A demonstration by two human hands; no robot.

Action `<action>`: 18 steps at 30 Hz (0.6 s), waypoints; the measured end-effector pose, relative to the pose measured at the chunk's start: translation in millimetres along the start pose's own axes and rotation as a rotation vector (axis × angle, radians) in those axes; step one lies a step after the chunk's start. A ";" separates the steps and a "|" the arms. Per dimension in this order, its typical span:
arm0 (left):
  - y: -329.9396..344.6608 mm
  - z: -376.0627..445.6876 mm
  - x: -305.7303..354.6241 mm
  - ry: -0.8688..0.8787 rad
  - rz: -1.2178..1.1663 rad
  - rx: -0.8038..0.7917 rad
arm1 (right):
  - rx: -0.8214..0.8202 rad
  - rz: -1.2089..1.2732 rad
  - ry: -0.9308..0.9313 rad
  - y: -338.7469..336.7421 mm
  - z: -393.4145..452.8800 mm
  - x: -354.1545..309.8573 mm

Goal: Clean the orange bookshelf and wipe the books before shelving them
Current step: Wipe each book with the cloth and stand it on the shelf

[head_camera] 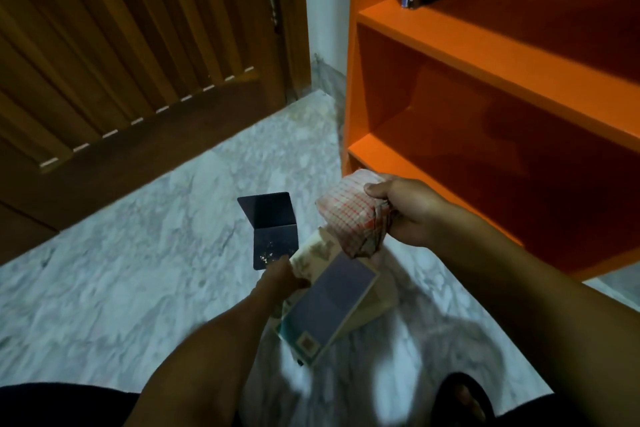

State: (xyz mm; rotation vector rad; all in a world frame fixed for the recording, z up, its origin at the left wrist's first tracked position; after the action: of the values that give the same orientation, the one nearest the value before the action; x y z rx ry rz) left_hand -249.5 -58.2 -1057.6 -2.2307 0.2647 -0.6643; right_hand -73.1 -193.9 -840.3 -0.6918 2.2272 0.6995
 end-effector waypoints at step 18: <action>-97.4 -40.7 55.7 0.285 -0.389 0.069 | -0.029 0.410 0.030 2.8 -52.9 -37.1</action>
State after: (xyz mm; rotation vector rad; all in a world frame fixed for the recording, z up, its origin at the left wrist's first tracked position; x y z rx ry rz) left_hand -226.6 -39.5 -942.0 -2.1355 -0.0565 -1.1850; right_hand -75.8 -216.1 -779.6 -0.2568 2.4168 0.9250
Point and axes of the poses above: each hand's wrist, its own z-axis towards the middle knuckle, its own y-axis out of the palm, x = y × z, the point moved 1 cm from there along z, towards the middle knuckle, and after that the axes turned 1 degree about y, right-handed, at the moved point
